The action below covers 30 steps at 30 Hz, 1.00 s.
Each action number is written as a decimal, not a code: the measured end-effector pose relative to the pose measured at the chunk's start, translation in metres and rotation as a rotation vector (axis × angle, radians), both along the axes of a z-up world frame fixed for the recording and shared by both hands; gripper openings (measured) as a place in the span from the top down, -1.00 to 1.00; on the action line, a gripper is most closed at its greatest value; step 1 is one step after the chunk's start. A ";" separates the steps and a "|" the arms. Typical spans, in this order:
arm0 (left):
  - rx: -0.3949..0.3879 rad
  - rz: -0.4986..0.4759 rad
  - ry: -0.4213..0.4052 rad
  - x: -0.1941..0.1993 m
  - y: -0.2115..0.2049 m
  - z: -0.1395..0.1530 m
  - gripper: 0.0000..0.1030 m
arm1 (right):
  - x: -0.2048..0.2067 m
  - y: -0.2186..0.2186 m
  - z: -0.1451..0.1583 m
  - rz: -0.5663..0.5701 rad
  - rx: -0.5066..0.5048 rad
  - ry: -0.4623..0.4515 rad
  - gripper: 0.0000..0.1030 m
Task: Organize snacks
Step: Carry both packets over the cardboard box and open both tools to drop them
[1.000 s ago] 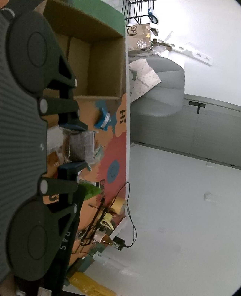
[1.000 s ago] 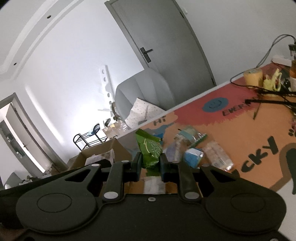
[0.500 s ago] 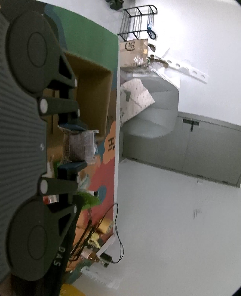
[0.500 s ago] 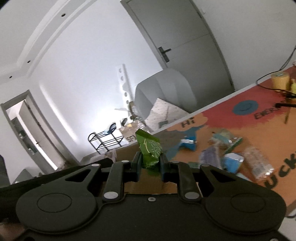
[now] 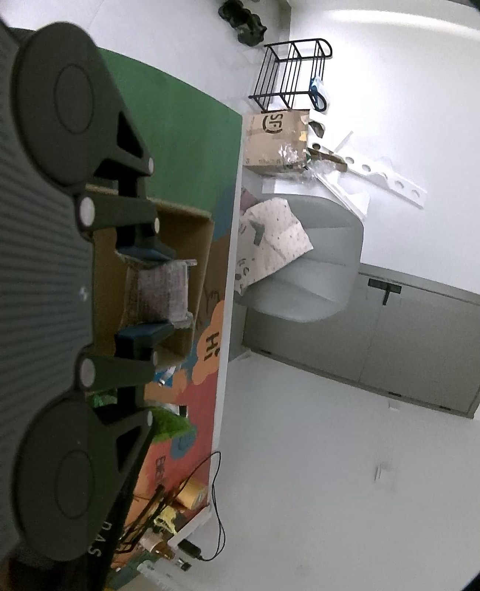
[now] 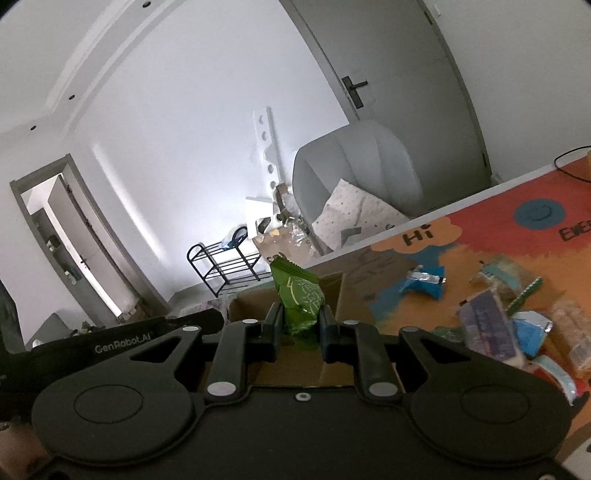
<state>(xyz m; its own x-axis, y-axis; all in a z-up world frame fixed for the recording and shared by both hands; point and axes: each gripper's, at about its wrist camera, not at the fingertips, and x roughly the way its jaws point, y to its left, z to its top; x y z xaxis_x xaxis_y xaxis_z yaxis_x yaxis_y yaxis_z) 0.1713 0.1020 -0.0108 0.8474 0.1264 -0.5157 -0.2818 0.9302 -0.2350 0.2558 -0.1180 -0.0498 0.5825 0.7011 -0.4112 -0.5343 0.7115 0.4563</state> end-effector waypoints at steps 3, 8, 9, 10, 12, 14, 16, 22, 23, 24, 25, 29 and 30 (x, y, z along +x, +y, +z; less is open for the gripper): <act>-0.002 0.001 0.010 0.006 0.007 -0.003 0.34 | 0.003 0.009 -0.002 0.008 -0.006 0.006 0.64; -0.008 0.014 0.028 0.022 0.019 -0.011 0.31 | 0.009 0.026 -0.003 0.022 -0.020 0.019 0.64; -0.004 0.022 0.030 0.024 0.021 -0.012 0.27 | 0.009 0.028 -0.004 0.023 -0.023 0.021 0.64; 0.006 0.035 0.031 0.025 0.022 -0.012 0.26 | 0.011 0.031 -0.005 0.023 -0.027 0.024 0.64; 0.007 0.052 0.035 0.025 0.025 -0.012 0.21 | 0.013 0.034 -0.005 0.023 -0.031 0.028 0.64; -0.015 0.054 0.026 0.021 0.027 -0.012 0.13 | 0.013 0.036 -0.005 0.024 -0.032 0.030 0.64; -0.026 0.069 0.023 0.015 0.030 -0.011 0.06 | 0.013 0.039 -0.004 0.025 -0.036 0.029 0.64; -0.039 0.093 0.019 0.000 0.034 -0.009 -0.22 | 0.016 0.044 -0.002 0.028 -0.025 0.024 0.57; -0.036 0.096 0.019 -0.002 0.034 -0.008 -0.26 | 0.016 0.044 -0.002 0.032 -0.020 0.024 0.43; -0.031 0.097 0.019 -0.003 0.033 -0.007 -0.35 | 0.016 0.043 -0.001 0.024 -0.017 0.022 0.42; -0.026 0.097 0.020 -0.004 0.032 -0.007 -0.44 | 0.014 0.041 0.001 0.020 -0.015 0.017 0.38; 0.001 0.094 0.017 -0.009 0.025 -0.004 -0.68 | 0.010 0.030 0.005 0.001 -0.004 0.011 0.16; 0.009 0.094 0.015 -0.009 0.022 -0.003 -0.74 | 0.008 0.026 0.007 -0.010 -0.006 0.007 0.15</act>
